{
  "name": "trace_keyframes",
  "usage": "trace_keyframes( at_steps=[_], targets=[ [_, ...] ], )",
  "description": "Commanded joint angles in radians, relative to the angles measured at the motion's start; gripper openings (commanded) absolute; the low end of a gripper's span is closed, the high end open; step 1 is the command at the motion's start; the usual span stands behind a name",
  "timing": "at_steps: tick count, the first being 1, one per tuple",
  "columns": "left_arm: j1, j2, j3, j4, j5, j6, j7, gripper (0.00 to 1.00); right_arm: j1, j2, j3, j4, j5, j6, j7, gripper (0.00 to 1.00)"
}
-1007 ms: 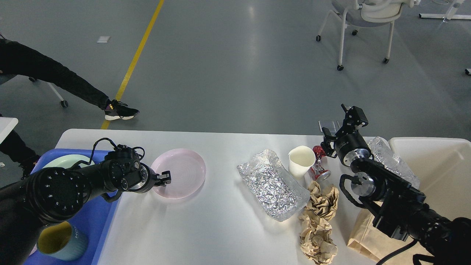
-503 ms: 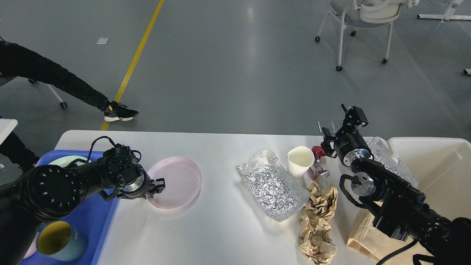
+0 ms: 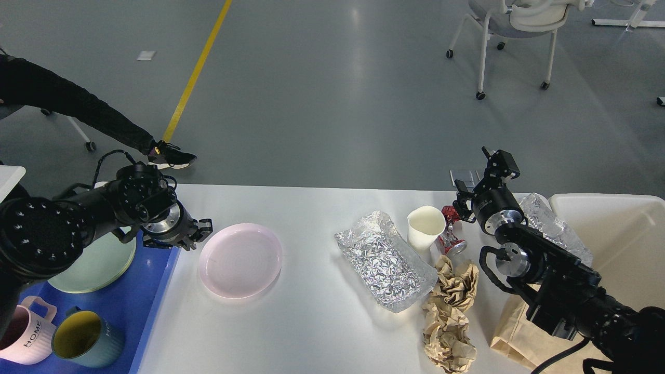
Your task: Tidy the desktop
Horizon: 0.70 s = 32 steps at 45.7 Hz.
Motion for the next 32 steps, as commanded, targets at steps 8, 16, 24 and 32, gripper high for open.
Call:
trace_keyframes(
  at_steps=[8,16,24,32],
  targets=[
    [-0.119,0.03,-0.046,0.0,-0.001,-0.167,-0.001,0.0,0.0,0.0,0.0,0.0,0.0,0.0,0.0,1.0],
    [-0.102,0.034,-0.05,0.001,-0.001,-0.155,-0.004,0.0,0.0,0.0,0.0,0.0,0.0,0.0,0.0,1.0],
    [-0.053,0.024,-0.043,0.001,-0.001,-0.117,-0.011,0.22,0.0,0.0,0.0,0.0,0.0,0.0,0.0,1.0],
    [-0.019,0.013,-0.036,0.0,0.0,-0.075,-0.01,0.65,0.0,0.0,0.0,0.0,0.0,0.0,0.0,1.0]
  ],
)
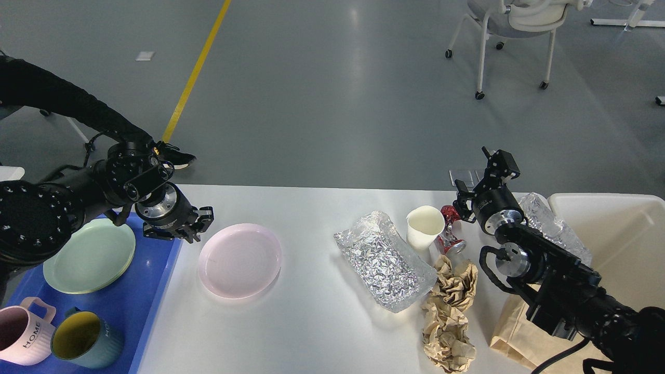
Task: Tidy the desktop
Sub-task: 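Lift the left gripper off the pink plate and reposition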
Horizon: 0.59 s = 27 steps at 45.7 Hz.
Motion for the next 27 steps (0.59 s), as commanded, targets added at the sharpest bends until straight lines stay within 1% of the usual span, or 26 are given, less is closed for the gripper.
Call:
trace_keyframes(
  at_steps=[1,4,7,10,13,17,27],
  targets=[
    [0.016,-0.01,0.006,-0.003,0.001,0.02,0.003,0.69,0.0,0.0,0.0,0.0,0.0,0.0,0.0,1.0],
    [0.007,-0.012,0.012,-0.008,0.001,0.012,0.007,0.8,0.0,0.0,0.0,0.0,0.0,0.0,0.0,1.0],
    [-0.011,-0.008,0.052,-0.015,0.001,0.006,0.009,0.87,0.0,0.0,0.0,0.0,0.0,0.0,0.0,1.0],
    [-0.062,-0.01,0.127,-0.043,0.001,0.006,0.004,0.92,0.0,0.0,0.0,0.0,0.0,0.0,0.0,1.0],
    [-0.126,-0.007,0.213,-0.096,0.0,0.006,-0.002,0.92,0.0,0.0,0.0,0.0,0.0,0.0,0.0,1.0],
    [-0.215,-0.004,0.299,-0.198,0.0,0.006,-0.005,0.94,0.0,0.0,0.0,0.0,0.0,0.0,0.0,1.0],
    [-0.447,0.008,0.371,-0.452,0.0,0.005,-0.002,0.95,0.0,0.0,0.0,0.0,0.0,0.0,0.0,1.0]
  ],
)
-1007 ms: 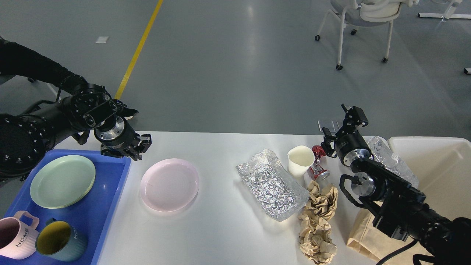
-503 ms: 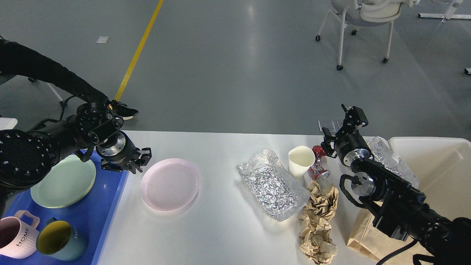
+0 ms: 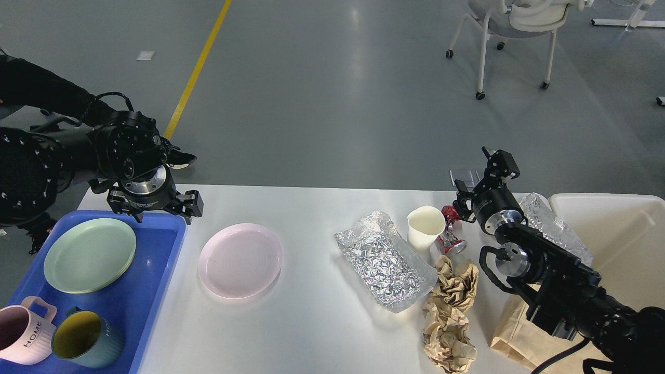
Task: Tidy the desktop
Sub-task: 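Lift the left gripper off the pink plate and reposition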
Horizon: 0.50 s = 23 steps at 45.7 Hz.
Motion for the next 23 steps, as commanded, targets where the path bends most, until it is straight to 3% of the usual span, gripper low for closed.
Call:
trace_keyframes(
  at_steps=[1,15,23],
  targets=[
    [-0.138,0.011,0.045,-0.143,0.0,-0.005,0.003,0.95,0.0,0.0,0.0,0.0,0.0,0.0,0.0,1.0],
    [-0.387,0.027,0.128,-0.249,-0.002,-0.189,0.0,0.95,0.0,0.0,0.0,0.0,0.0,0.0,0.0,1.0],
    [-0.349,0.027,0.117,-0.232,-0.034,-0.195,-0.028,0.95,0.0,0.0,0.0,0.0,0.0,0.0,0.0,1.0]
  ],
)
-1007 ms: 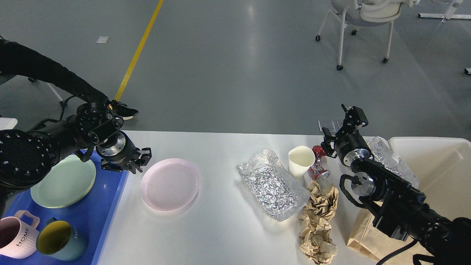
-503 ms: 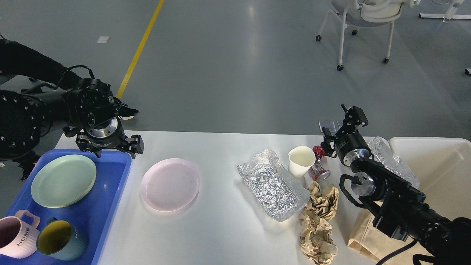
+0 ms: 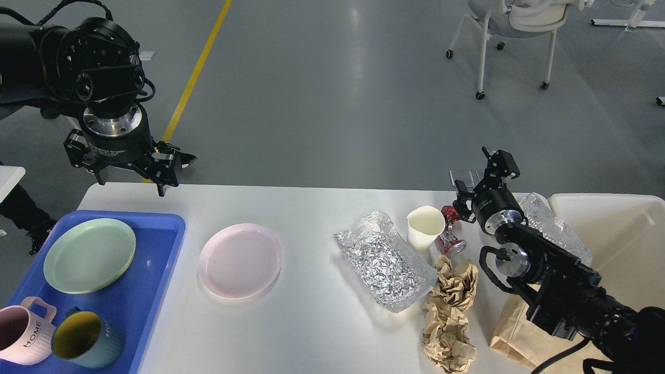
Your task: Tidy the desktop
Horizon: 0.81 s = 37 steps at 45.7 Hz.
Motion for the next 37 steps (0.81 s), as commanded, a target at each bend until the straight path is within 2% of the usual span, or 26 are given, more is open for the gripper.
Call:
trace_keyframes(
  at_steps=[1,4,9,15,21,25,30,37],
  targets=[
    [0.064,-0.001,-0.011,0.024,-0.033,0.008,-0.031,0.95,0.0,0.0,0.0,0.0,0.0,0.0,0.0,1.0],
    [0.152,-0.006,-0.035,0.073,-0.039,0.034,-0.035,0.95,0.0,0.0,0.0,0.0,0.0,0.0,0.0,1.0],
    [0.328,-0.019,-0.087,0.224,-0.039,0.098,-0.026,0.94,0.0,0.0,0.0,0.0,0.0,0.0,0.0,1.0],
    [0.505,-0.023,-0.153,0.34,-0.039,0.225,-0.026,0.94,0.0,0.0,0.0,0.0,0.0,0.0,0.0,1.0],
    [0.609,-0.023,-0.227,0.352,-0.039,0.351,-0.025,0.94,0.0,0.0,0.0,0.0,0.0,0.0,0.0,1.0],
    [0.652,-0.036,-0.253,0.36,-0.039,0.406,-0.025,0.94,0.0,0.0,0.0,0.0,0.0,0.0,0.0,1.0],
    [0.712,-0.065,-0.275,0.41,-0.039,0.439,-0.025,0.94,0.0,0.0,0.0,0.0,0.0,0.0,0.0,1.0],
    [0.749,-0.085,-0.307,0.449,-0.039,0.442,-0.025,0.91,0.0,0.0,0.0,0.0,0.0,0.0,0.0,1.0]
  ],
)
